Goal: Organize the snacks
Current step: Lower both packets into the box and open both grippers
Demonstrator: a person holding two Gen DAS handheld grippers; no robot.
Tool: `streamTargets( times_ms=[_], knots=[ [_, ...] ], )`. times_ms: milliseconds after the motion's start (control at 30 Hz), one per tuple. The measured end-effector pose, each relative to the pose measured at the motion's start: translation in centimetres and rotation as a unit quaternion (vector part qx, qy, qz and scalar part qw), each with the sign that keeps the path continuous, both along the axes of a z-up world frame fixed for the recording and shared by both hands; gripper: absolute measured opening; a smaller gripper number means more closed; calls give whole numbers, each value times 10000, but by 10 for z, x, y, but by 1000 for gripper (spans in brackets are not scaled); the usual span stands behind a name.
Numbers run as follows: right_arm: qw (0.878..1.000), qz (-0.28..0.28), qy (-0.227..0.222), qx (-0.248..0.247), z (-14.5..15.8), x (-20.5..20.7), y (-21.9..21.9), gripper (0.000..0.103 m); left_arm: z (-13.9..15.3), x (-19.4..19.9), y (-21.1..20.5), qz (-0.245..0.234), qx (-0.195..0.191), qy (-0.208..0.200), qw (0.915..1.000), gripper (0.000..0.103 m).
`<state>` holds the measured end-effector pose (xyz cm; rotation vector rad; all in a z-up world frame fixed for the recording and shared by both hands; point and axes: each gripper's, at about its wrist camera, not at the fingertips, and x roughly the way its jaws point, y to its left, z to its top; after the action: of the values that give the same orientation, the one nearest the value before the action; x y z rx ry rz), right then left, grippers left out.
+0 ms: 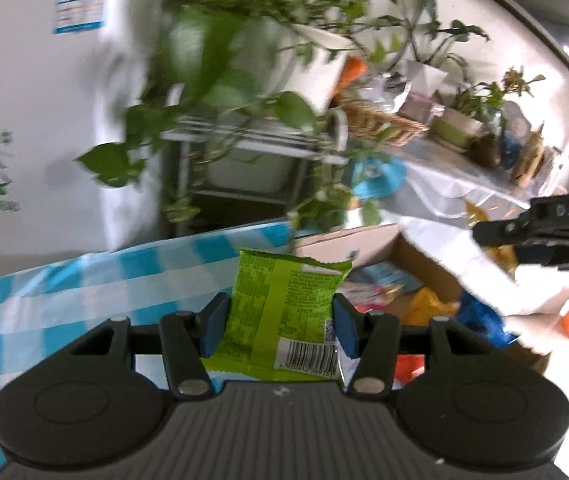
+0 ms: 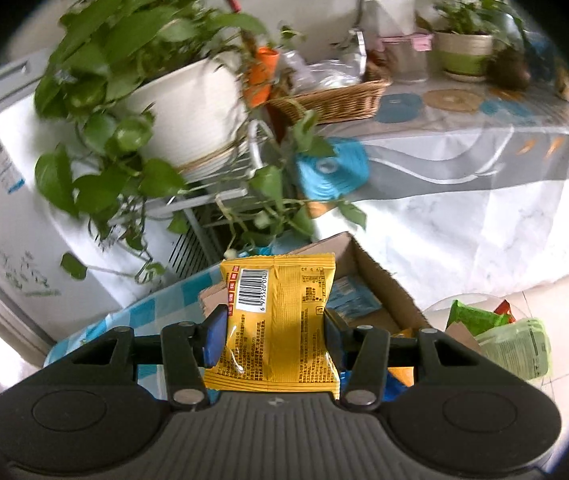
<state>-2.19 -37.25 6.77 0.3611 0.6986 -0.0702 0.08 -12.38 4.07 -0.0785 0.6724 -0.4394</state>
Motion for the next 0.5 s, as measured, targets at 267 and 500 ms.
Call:
streamTargets(
  times_ms=[267,500],
  knots=[
    [9987,-262,20,438,-3,-2,-26,56,3,10,-64,-222,-75,158,9996,54],
    [9972,-400,92,633,-9,2,-36,57,1,15,-104,-306,217,231,9990,54]
  ],
)
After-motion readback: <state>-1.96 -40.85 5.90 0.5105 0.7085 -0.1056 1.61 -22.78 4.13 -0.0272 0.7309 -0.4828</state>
